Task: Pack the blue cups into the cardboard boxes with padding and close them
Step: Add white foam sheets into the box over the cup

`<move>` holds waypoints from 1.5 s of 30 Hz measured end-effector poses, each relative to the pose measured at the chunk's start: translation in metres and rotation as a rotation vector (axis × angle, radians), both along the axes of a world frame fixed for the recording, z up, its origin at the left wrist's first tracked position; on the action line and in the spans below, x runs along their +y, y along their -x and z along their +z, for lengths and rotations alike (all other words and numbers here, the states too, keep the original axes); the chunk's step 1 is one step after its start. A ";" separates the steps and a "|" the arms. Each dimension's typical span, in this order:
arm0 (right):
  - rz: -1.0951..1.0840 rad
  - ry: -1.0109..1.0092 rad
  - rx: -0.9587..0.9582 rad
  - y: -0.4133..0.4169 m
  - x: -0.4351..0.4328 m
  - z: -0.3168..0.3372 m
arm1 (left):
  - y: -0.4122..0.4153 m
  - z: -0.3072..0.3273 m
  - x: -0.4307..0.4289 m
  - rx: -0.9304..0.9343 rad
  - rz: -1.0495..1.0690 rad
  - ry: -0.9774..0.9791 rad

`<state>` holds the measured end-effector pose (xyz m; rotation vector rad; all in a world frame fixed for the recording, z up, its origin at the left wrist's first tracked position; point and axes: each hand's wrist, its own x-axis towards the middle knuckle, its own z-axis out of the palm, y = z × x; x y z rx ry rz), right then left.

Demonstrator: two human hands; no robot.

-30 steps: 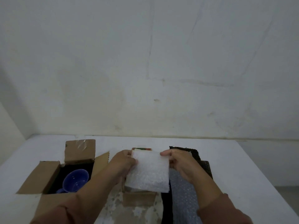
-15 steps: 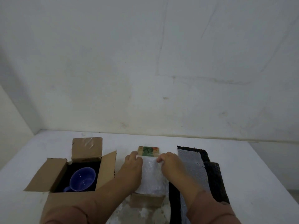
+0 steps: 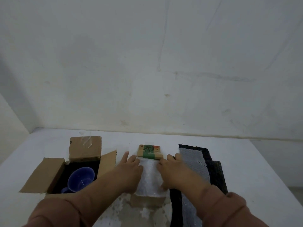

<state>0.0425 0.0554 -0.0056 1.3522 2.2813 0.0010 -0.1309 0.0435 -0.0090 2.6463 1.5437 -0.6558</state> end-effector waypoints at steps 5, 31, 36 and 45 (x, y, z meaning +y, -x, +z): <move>-0.036 0.024 -0.059 0.012 0.005 -0.004 | -0.014 -0.007 0.004 0.086 -0.066 -0.019; -0.068 -0.216 0.034 0.010 -0.015 -0.022 | -0.025 -0.011 0.000 0.180 0.022 -0.022; -0.063 0.032 -0.068 0.010 -0.009 -0.008 | -0.022 -0.006 -0.001 0.186 0.010 0.011; -0.171 0.140 0.059 0.016 -0.004 -0.020 | -0.018 -0.012 0.010 0.120 0.077 0.104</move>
